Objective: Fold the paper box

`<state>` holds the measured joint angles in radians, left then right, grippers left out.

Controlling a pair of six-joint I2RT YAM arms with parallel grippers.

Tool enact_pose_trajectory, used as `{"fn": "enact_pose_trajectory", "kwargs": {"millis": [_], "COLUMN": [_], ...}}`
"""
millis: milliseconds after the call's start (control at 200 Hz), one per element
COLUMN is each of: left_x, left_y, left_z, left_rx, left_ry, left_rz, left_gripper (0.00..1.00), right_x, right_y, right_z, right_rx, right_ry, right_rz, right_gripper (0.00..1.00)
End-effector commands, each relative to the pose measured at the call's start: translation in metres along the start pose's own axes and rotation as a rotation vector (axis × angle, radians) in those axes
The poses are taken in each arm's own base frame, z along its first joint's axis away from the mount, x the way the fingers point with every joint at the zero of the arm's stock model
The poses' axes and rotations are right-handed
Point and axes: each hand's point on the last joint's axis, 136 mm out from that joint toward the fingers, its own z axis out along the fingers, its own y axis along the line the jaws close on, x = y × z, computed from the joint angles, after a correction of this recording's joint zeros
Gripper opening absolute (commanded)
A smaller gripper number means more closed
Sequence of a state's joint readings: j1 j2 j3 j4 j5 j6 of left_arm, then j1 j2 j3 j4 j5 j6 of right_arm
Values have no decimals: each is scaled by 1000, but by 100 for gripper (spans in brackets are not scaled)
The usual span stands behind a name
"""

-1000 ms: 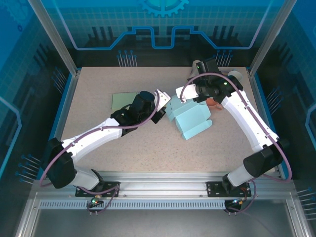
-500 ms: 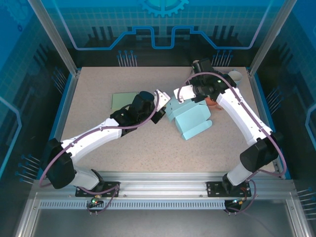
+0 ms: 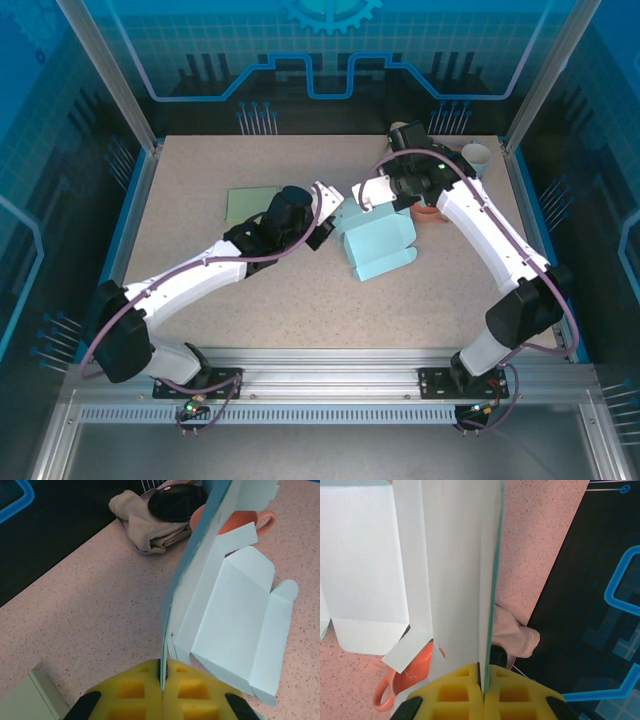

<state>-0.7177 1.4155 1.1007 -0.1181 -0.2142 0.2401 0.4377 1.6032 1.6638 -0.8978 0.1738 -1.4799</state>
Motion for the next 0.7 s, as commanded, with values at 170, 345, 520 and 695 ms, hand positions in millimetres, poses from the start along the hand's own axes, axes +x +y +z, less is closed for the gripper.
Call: {"fn": "enact_pose_trajectory", "kwargs": {"millis": [170,345,520,695], "left_x": [22,72,72,66], "left_y": [89,111,105,106], "left_z": [-28,-17,-10,5], "left_rx": [-240,-264,-223,-211], "left_ry": [-191,-165,-197,-165], "left_rz": [-501,-701,-684,-664], "left_gripper": [48,49,60,60], "right_x": [-9,-13,-11,-6], "right_y": [-4,1,11,20], "right_z": [-14,9,36,61], "right_rx": [-144,-304,-438,-516], "right_ry": [-151,-125,-123,-165], "right_rz": [302,401,496,548], "right_gripper": [0,0,0,0]}}
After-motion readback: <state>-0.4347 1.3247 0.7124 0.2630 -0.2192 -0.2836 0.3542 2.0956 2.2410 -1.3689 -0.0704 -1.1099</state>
